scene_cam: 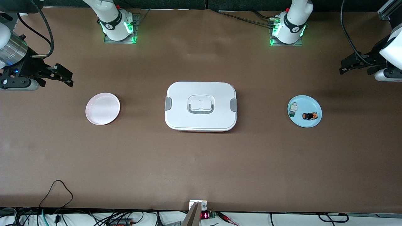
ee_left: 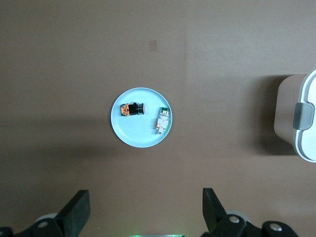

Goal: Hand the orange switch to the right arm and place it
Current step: 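Move the left gripper toward the light-blue plate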

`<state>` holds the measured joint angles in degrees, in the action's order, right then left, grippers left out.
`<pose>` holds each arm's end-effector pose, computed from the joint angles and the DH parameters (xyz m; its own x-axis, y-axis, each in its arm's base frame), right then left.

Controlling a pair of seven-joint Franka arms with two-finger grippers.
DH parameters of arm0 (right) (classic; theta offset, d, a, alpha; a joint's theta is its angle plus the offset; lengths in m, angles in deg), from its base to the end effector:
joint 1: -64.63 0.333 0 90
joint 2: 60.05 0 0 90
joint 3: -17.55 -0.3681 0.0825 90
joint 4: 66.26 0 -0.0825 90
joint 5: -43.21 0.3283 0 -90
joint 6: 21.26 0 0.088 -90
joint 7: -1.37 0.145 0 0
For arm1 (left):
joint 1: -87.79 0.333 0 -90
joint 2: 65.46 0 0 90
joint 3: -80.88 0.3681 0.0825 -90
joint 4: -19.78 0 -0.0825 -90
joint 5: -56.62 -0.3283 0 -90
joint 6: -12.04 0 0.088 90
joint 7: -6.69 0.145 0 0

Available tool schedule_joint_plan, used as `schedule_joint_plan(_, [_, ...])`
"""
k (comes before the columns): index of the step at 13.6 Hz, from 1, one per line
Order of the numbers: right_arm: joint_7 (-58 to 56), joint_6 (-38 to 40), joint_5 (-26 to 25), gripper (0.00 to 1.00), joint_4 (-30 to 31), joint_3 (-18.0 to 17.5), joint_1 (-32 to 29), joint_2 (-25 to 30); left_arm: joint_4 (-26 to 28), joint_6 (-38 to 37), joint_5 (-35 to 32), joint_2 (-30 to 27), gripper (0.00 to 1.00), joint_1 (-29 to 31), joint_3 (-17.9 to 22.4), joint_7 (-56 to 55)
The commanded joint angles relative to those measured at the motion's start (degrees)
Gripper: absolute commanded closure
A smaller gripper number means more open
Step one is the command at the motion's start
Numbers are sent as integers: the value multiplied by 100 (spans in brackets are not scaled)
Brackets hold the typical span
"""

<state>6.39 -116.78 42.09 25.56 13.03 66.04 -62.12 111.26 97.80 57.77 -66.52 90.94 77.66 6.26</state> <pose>0.5185 0.0504 0.6156 0.9994 0.0176 0.0299 0.0172 -0.9998 0.0141 0.4805 -0.0039 0.6310 0.9967 0.0049 -0.0814 0.0064 -0.9998 0.0184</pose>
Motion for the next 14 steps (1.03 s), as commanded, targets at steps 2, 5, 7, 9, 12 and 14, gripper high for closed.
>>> schedule_joint_plan(2, [16, 68, 85, 0, -85, -5, -19, 5, 27, -77, 52, -44, 0, -16, 32, -70])
schedule_joint_plan(5, [16, 68, 85, 0, -85, -5, -19, 5, 19, -95, 78, 0, 0, 1, 24, -89])
schedule_joint_plan(7, [16, 69, 85, 0, -85, -5, -19, 5, 27, -208, 78, 18, 0, 45, 24, -80])
schedule_joint_plan(9, [16, 68, 85, 0, -85, -5, -19, 5, 27, -288, 17, 149, 0, 72, 24, -1])
schedule_joint_plan(12, [16, 68, 85, 0, -85, -5, -19, 5, 18, -489, 8, 395, 0, 133, 24, 17])
schedule_joint_plan(14, [16, 68, 85, 0, -85, -5, -19, 5, 27, -464, -1, 571, 0, 238, 32, 34])
